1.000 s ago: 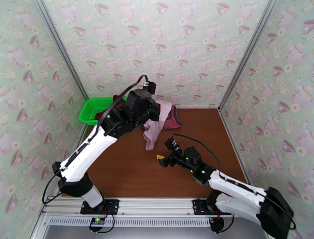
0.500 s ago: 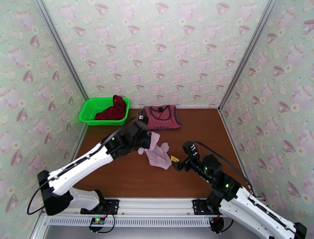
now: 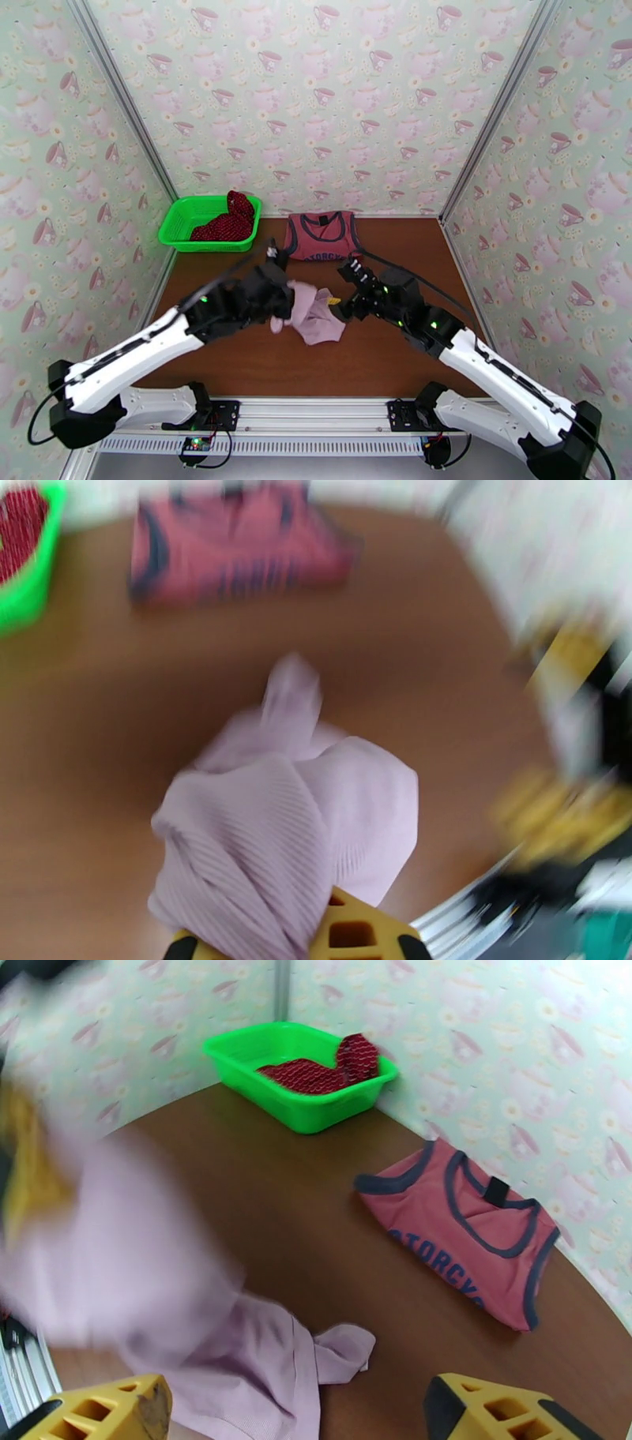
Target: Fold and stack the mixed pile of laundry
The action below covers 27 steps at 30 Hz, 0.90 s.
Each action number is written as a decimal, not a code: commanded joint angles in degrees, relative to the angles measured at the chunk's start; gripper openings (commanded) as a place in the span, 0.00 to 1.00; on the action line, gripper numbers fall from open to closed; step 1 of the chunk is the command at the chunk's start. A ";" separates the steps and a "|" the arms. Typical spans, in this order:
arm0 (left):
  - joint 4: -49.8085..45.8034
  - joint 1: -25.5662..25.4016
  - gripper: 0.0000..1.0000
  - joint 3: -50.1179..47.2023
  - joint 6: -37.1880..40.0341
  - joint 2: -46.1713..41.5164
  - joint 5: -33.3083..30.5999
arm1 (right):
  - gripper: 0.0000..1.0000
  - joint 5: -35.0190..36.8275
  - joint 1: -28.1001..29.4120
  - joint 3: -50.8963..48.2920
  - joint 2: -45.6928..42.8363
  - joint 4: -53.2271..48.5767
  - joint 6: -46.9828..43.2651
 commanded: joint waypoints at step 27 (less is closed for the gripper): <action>24.15 -2.48 0.00 5.88 0.77 3.46 -14.41 | 1.00 67.78 30.90 1.47 36.23 59.31 16.25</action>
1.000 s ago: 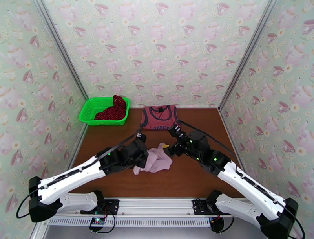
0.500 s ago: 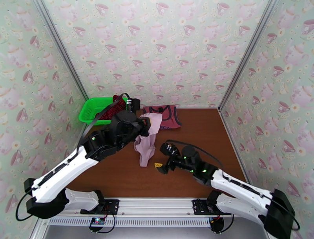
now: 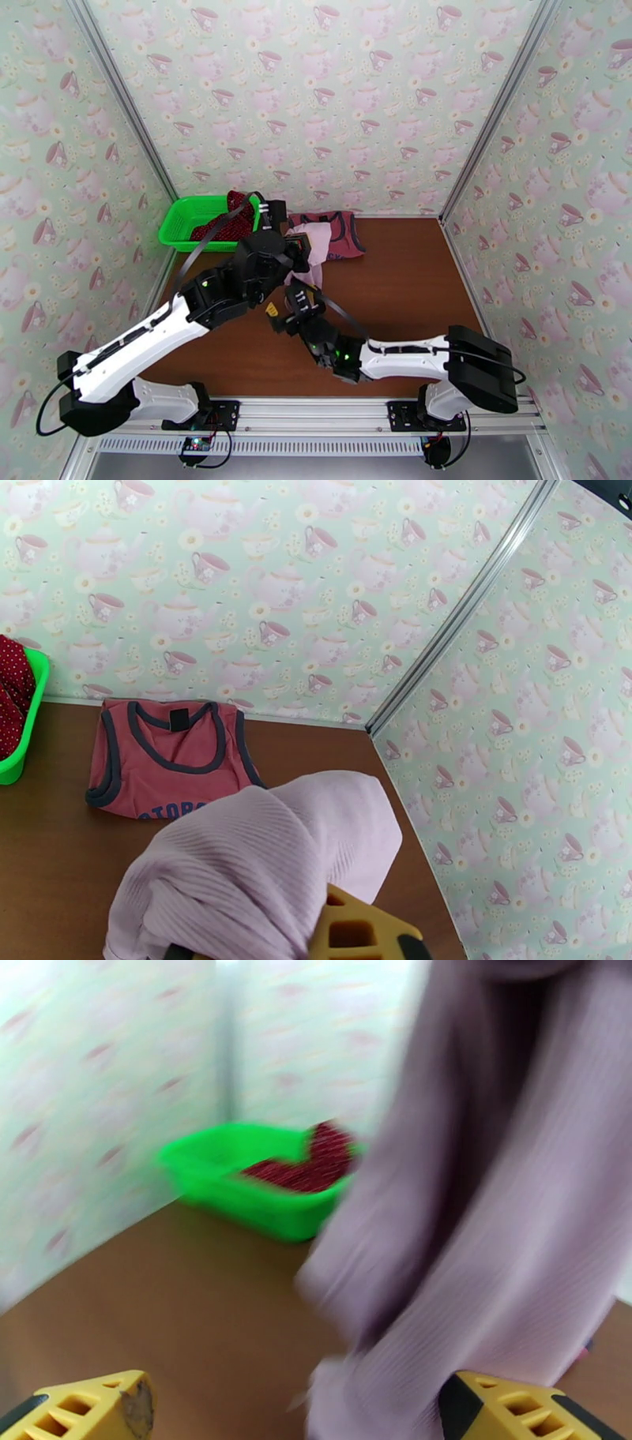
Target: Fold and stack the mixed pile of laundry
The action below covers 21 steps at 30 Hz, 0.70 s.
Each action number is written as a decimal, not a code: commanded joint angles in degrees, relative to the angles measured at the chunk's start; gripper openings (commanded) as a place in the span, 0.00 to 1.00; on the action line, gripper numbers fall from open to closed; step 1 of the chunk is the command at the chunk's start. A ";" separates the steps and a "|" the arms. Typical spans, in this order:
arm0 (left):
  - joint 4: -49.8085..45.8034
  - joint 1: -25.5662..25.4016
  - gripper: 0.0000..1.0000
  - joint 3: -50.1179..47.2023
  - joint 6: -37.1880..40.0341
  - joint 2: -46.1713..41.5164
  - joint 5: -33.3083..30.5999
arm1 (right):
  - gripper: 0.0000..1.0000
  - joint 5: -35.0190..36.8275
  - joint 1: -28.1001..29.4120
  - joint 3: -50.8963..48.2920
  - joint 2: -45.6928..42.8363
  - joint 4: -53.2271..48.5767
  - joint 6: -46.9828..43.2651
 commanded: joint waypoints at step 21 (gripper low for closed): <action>0.71 -0.23 0.00 -1.81 1.65 -7.64 -6.43 | 0.00 2.46 -5.39 -4.33 -11.72 -4.97 -5.65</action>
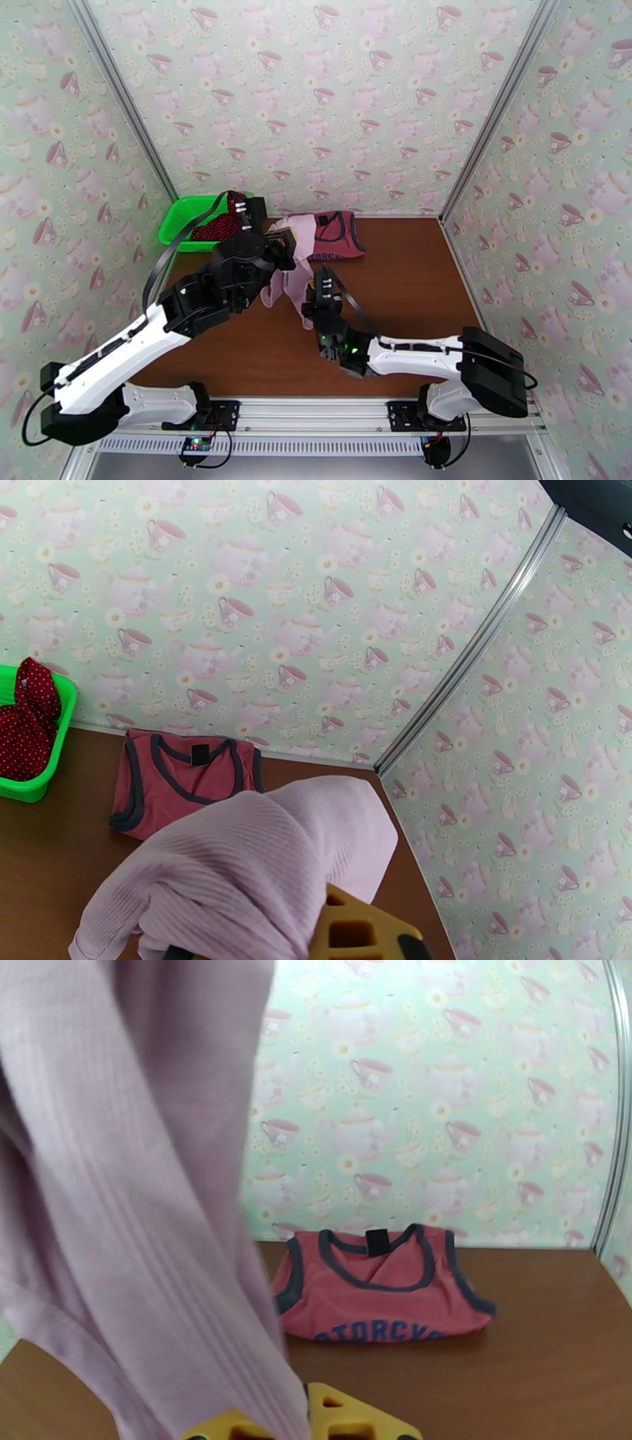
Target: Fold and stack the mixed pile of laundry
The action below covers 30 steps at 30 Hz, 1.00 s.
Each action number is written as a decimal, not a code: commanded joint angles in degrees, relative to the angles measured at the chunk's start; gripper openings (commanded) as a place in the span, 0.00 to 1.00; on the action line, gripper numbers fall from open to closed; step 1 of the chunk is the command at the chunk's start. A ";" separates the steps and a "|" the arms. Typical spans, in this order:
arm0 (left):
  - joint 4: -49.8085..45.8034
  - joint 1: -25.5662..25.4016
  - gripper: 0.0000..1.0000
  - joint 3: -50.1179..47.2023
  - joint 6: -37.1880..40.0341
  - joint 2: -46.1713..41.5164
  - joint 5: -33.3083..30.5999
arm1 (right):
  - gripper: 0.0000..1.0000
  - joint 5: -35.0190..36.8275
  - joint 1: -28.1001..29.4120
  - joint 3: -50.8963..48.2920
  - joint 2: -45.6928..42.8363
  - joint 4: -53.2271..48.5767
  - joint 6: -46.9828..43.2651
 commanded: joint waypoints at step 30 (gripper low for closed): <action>10.55 -13.87 0.00 -56.40 -61.96 -25.81 -1.18 | 0.00 -49.28 -35.04 18.96 -7.48 -55.86 -47.51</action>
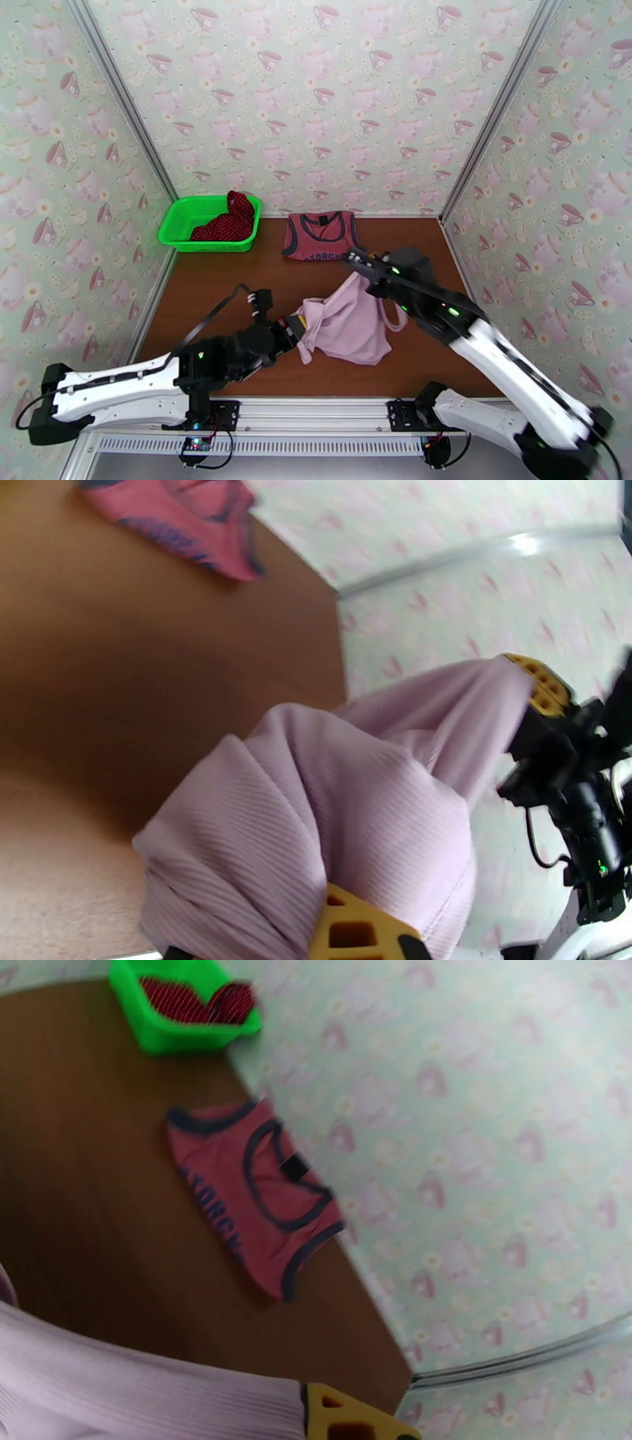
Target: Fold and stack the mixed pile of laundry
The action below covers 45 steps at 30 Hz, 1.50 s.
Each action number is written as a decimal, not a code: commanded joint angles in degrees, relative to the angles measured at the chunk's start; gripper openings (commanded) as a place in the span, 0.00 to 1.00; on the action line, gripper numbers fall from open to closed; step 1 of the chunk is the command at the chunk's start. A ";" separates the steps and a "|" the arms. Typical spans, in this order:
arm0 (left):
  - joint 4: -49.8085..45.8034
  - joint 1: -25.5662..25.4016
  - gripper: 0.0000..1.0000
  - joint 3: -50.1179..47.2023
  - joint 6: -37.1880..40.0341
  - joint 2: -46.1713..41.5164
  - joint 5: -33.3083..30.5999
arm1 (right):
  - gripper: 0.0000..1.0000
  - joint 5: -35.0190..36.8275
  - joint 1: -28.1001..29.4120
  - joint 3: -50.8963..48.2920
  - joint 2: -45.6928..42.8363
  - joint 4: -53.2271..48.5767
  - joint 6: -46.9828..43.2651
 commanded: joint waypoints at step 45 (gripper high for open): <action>-37.29 31.01 0.50 32.27 53.14 51.66 10.21 | 0.62 -2.03 -5.03 -10.10 12.12 17.48 28.50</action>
